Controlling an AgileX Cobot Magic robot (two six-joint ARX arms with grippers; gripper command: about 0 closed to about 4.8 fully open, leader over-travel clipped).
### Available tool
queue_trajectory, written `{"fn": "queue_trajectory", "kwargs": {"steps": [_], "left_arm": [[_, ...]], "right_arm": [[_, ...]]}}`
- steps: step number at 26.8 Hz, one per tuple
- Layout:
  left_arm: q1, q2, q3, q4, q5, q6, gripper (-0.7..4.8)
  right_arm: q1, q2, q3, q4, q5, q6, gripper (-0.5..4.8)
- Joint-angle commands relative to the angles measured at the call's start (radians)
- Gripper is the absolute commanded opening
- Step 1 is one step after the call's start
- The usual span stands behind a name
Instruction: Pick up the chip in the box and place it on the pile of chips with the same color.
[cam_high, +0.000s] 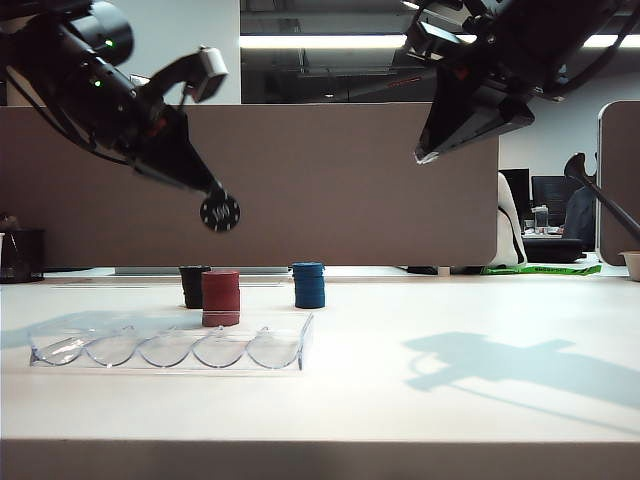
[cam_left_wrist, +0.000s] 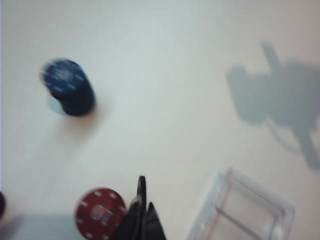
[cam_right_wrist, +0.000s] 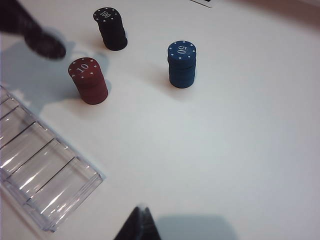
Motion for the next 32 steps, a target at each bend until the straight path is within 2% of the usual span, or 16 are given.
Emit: {"fn": "queue_trajectory", "kwargs": {"steps": [1,7,8,11,15,20,22,25,30,32], "left_arm": [[0.055,-0.003,0.002,0.211,0.102,-0.291,-0.05],[0.146,0.003,0.002,0.427,0.087,-0.674,-0.05],[0.175,0.015,0.002,0.457,0.038,-0.83,-0.05],[0.219,0.048,0.002,0.503,0.027,-1.049,-0.05],[0.252,0.118,0.002,0.618,0.084,-1.236,-0.05],[0.25,0.217,0.002,0.815,0.186,-1.379,-0.05],[0.248,0.242,0.002,0.85,0.196,-1.408,-0.06],[0.249,0.28,0.002,0.873,0.22,-1.415,-0.05],[0.253,0.349,0.002,0.929,0.314,-1.411,-0.05],[0.253,0.369,0.002,0.949,0.318,-1.402,-0.05]], "right_arm": [[0.0,-0.003,0.002,0.01,-0.001,-0.002,-0.06],[0.0,-0.003,0.002,0.011,-0.001,-0.002,-0.06],[0.0,-0.002,0.002,0.014,-0.001,-0.002,-0.06],[0.0,-0.001,0.002,0.026,0.0,-0.002,-0.06],[0.0,0.002,0.002,0.035,0.0,-0.002,-0.06],[0.0,0.002,0.002,0.044,0.003,-0.002,-0.06],[0.0,0.002,0.002,0.043,0.003,-0.002,-0.06],[0.0,0.005,0.002,0.043,0.003,-0.002,-0.06],[0.0,0.01,0.002,0.04,0.003,-0.002,-0.06],[0.0,0.01,0.002,0.04,0.003,-0.002,-0.06]]}}
